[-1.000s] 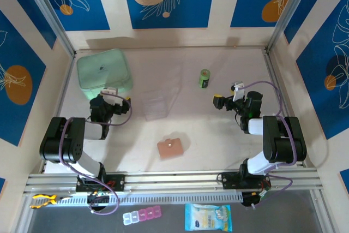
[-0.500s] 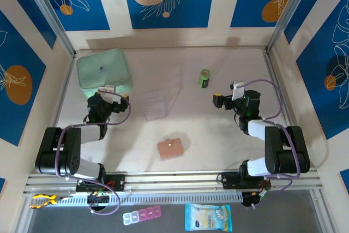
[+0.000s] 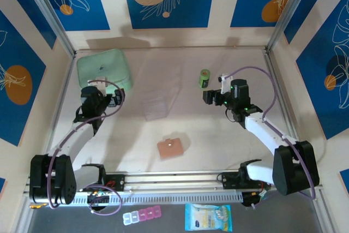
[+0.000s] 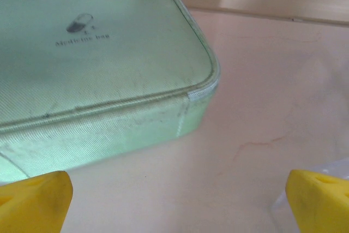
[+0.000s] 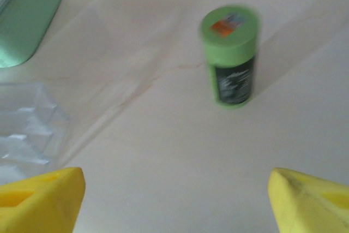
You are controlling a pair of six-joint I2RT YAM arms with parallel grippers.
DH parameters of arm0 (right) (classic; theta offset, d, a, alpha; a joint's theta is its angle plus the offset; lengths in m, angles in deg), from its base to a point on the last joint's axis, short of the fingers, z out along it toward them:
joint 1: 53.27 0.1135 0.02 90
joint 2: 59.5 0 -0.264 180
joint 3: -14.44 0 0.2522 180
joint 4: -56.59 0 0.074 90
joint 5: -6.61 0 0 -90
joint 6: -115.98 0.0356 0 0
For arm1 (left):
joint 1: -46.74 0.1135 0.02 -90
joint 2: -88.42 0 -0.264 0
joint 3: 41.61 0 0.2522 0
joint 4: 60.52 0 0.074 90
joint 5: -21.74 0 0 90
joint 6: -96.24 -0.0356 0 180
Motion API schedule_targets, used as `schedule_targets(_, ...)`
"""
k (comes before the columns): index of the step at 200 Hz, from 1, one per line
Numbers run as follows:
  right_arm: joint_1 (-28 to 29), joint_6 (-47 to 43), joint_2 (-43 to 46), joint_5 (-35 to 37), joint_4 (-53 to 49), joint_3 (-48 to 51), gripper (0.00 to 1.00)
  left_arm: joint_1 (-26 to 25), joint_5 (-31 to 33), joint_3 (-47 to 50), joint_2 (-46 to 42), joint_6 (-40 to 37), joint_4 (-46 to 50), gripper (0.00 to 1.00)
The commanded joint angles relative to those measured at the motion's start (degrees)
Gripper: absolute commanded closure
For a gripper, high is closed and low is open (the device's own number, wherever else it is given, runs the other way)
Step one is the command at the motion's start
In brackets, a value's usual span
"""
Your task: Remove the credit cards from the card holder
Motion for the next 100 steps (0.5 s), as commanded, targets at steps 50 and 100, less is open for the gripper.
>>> schedule_targets(50,15.11,-1.1,2.65,-3.44,-17.59,-5.59,0.21,-0.31,-19.17,-11.37,0.93,11.58,31.05,0.07)
schedule_targets(100,18.35,5.88,-0.95,-2.51,-22.95,-10.65,0.25,-2.42,-23.04,-8.34,5.39,18.46,23.6,0.12)
